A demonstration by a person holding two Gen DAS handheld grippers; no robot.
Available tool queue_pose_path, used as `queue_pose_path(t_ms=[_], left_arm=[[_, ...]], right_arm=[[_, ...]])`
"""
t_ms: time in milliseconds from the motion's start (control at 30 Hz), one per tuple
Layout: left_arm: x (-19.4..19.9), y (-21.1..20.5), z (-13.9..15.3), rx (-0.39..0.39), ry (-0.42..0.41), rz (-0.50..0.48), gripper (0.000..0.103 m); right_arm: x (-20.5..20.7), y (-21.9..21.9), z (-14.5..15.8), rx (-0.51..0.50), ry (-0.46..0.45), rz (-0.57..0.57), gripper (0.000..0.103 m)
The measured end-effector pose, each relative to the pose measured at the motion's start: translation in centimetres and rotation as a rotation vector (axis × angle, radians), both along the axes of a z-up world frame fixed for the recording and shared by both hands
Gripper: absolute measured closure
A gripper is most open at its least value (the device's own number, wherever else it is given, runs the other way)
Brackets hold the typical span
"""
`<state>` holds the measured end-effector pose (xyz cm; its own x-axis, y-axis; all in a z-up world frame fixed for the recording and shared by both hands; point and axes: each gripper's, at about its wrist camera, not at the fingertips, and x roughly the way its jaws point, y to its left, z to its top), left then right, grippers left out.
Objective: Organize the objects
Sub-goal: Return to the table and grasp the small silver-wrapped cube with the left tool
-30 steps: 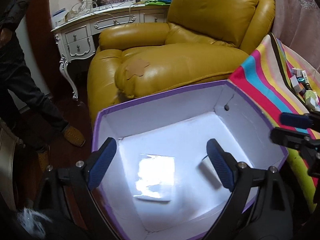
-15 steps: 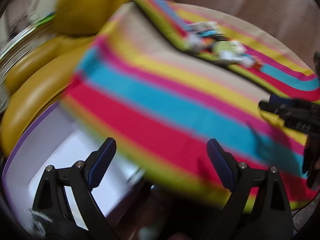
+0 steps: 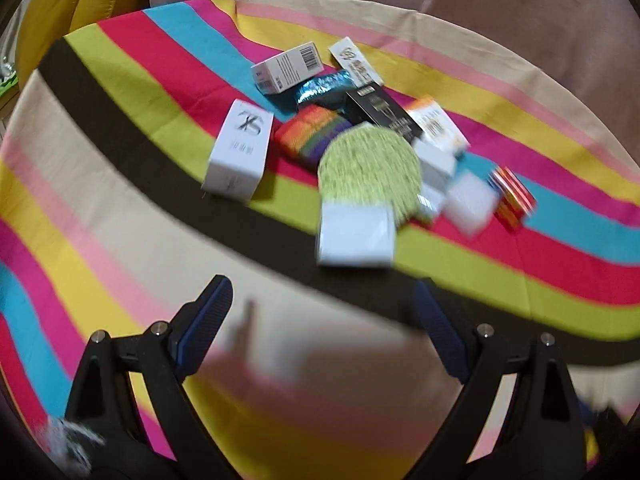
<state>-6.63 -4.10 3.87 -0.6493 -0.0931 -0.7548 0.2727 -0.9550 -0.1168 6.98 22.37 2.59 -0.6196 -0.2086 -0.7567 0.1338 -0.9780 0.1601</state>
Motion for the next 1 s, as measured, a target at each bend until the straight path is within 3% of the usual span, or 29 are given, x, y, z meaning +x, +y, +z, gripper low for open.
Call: queue_pose_path(t_ms=[133,167,200,300,500,633,733,1000], left_arm=[[-3.1,0.1,-0.8,-0.006,-0.025,0.003,0.01],[-3.3,0.2,-1.1,-0.011,-0.027,-0.012,0.016],[-3.3,0.3,-1.1,-0.014,-0.012,-0.025,0.056],[-0.7,0.1,-1.0,0.004,0.018,-0.06,0.054],[7.0,-0.1,-1.2,-0.103,0.05,-0.145,0.054],[7.8,-2.2,-1.2,-0.004,0.077,-0.135,0.054],[6.8,-2.8,-1.9,0.039,0.04,-0.117,0.053],[6.7,-3.7,-2.5,0.117,0.038,-0.101,0.053]], right_arm=[[0.1,-0.2,-0.1,0.0,0.005,0.022,0.045],[0.2,-0.2,-0.1,-0.004,0.005,0.024,0.044],[0.1,-0.2,-0.1,-0.011,0.005,0.027,0.043],[-0.1,0.2,-0.4,-0.036,0.004,0.03,0.042],[-0.2,0.4,-0.3,-0.073,0.004,0.034,0.04],[-0.5,-0.3,-0.3,-0.027,0.004,0.043,0.04],[-2.5,-0.8,-0.2,0.013,-0.005,0.044,0.04],[-13.5,-0.3,-0.8,0.187,-0.022,0.0,0.04]])
